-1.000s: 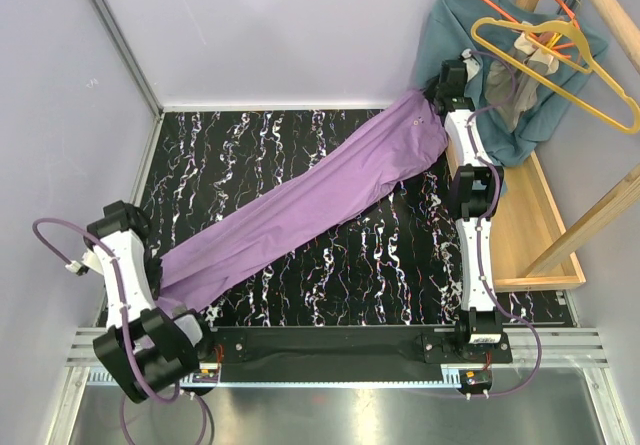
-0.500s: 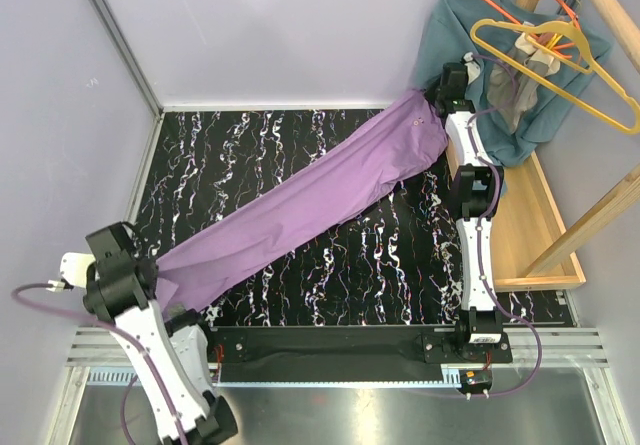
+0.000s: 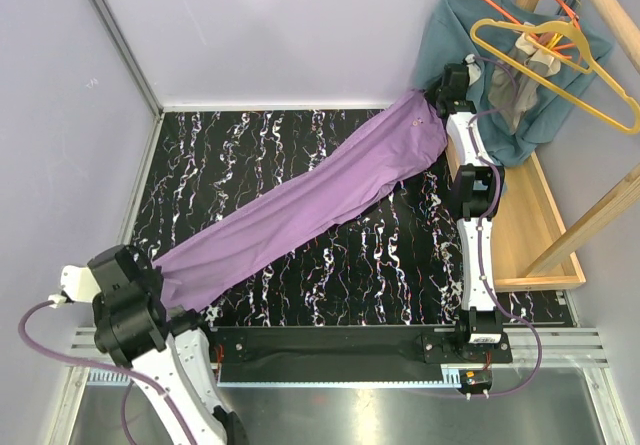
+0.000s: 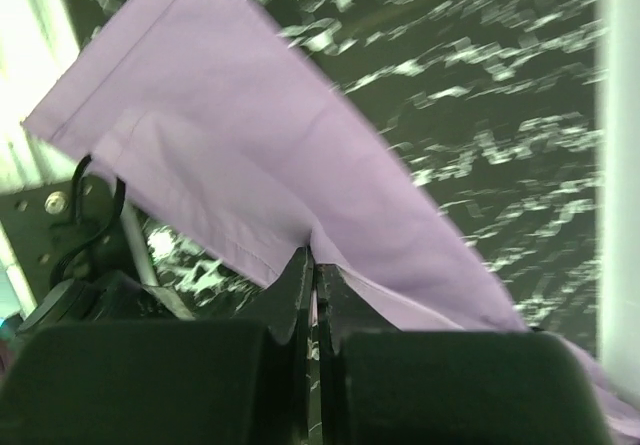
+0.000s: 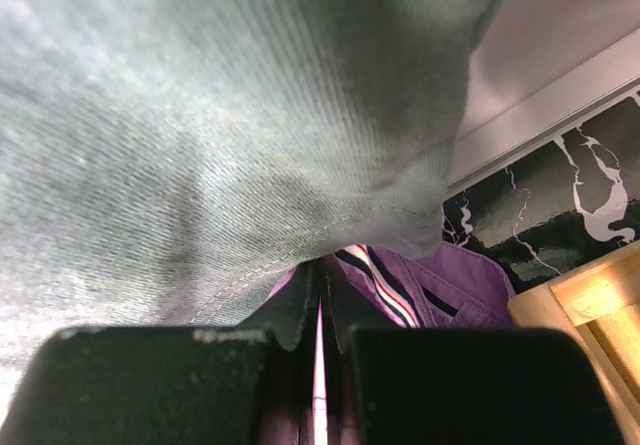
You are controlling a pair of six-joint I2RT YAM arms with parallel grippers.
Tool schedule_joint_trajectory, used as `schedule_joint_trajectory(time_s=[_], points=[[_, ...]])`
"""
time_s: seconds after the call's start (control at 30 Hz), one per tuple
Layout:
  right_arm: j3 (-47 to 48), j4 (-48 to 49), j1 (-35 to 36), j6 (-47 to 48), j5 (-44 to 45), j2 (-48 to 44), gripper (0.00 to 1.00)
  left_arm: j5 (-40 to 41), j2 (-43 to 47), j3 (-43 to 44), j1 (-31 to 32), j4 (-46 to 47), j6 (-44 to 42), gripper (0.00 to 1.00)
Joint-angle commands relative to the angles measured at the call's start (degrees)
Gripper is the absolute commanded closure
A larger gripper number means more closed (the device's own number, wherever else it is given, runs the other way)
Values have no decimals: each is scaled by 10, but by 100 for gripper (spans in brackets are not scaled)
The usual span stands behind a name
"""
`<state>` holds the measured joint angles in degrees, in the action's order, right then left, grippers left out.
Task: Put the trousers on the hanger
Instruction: Fold the trousers at the center of the board.
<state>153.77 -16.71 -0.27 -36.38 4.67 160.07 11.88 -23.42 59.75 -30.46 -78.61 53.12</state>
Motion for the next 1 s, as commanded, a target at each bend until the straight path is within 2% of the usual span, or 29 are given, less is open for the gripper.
schedule_joint_trajectory(time_s=[0.0, 0.23, 0.4, 0.5, 0.73, 0.9, 0.97], points=[[-1, 34, -19, -8, 9, -41, 100, -6, -38, -40, -4, -103, 19, 100], [-1, 38, -24, -5, 15, -37, 100, -12, -76, -74, -4, -103, 54, 100], [-3, 36, -28, -4, 16, -41, 100, -1, -33, -17, -4, -102, -2, 100], [-8, 34, -30, -5, 15, -45, 100, -26, -18, 0, -4, -102, -12, 100], [-15, 33, -31, -26, 2, -46, 100, -92, 36, -39, -3, -104, -11, 100], [-15, 35, -31, -29, 3, -42, 100, -69, -10, -71, -4, -103, 21, 100], [-14, 35, -31, -31, 0, -40, 100, -9, -37, -59, -4, -103, 23, 100]])
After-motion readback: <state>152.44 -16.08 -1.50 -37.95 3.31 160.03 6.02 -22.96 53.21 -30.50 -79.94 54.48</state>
